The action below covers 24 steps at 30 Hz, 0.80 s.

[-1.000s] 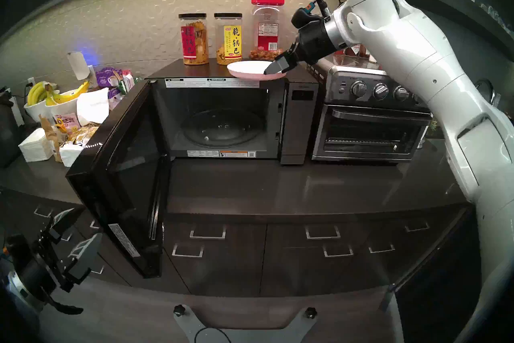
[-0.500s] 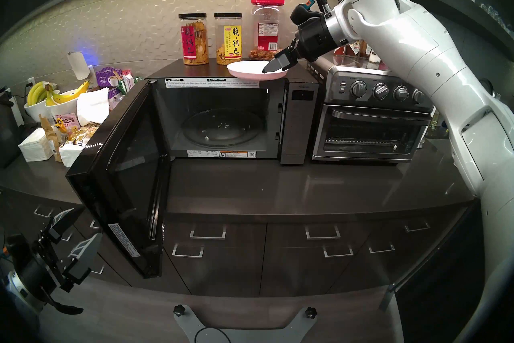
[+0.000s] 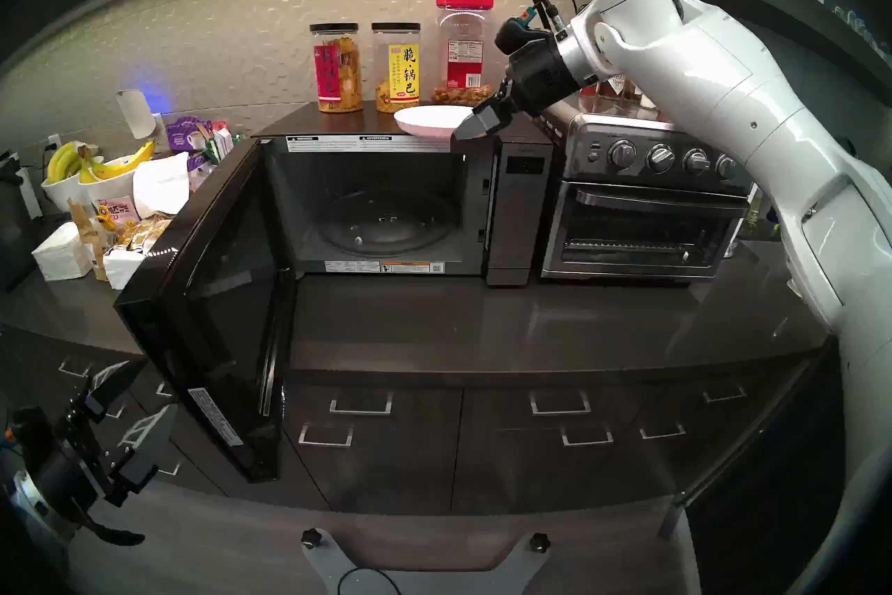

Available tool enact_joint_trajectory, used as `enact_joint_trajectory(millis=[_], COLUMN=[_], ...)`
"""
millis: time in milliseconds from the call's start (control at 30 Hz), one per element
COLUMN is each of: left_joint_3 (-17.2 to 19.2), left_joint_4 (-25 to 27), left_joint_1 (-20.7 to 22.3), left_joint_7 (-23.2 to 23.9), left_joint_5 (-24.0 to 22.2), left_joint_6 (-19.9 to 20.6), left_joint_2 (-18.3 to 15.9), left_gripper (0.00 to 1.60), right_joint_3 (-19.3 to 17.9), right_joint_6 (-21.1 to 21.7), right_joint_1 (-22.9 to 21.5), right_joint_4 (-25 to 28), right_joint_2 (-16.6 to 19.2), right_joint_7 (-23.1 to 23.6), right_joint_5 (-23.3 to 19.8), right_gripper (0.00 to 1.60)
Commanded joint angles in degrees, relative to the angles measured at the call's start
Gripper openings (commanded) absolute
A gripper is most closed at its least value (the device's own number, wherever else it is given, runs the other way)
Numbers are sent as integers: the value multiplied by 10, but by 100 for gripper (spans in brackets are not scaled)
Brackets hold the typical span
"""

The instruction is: Open the microwave, put the plate inside, and close the door

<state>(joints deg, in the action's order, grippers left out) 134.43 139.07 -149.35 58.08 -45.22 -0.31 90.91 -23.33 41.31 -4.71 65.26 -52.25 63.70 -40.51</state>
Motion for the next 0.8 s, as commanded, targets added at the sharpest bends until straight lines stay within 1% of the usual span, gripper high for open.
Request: enact_joint_trajectory(millis=[0, 67, 300, 333, 367, 400, 467, 767], left_joint_3=[0, 0, 0, 0, 0, 0, 0, 0], left_joint_4=[9, 9, 9, 9, 9, 9, 9, 9], left_joint_1=[1, 1, 2, 2, 2, 2, 2, 3], left_joint_7=[-1, 0, 0, 0, 0, 0, 0, 1], left_joint_5=[-1, -1, -1, -1, -1, -1, -1, 0], left_joint_6=[0, 0, 1, 1, 1, 1, 1, 2], left_joint_2=[1, 1, 1, 1, 1, 1, 2, 2], left_gripper=[160, 160, 160, 160, 160, 160, 160, 160], right_joint_3=[6, 11, 28, 30, 33, 36, 39, 55], right_joint_6=[-13, -16, -25, -26, -28, -29, -31, -42], right_joint_1=[-34, -38, -48, -48, -51, -51, -54, -69], right_joint_4=[0, -4, -11, -10, -14, -11, -16, -36], right_joint_2=[-4, -5, -8, -8, -9, -9, -10, -22], right_joint_7=[57, 67, 78, 74, 85, 72, 84, 92], right_joint_5=[-13, -13, -18, -19, -17, -22, -20, -21], right_gripper=[160, 160, 160, 160, 160, 160, 160, 160])
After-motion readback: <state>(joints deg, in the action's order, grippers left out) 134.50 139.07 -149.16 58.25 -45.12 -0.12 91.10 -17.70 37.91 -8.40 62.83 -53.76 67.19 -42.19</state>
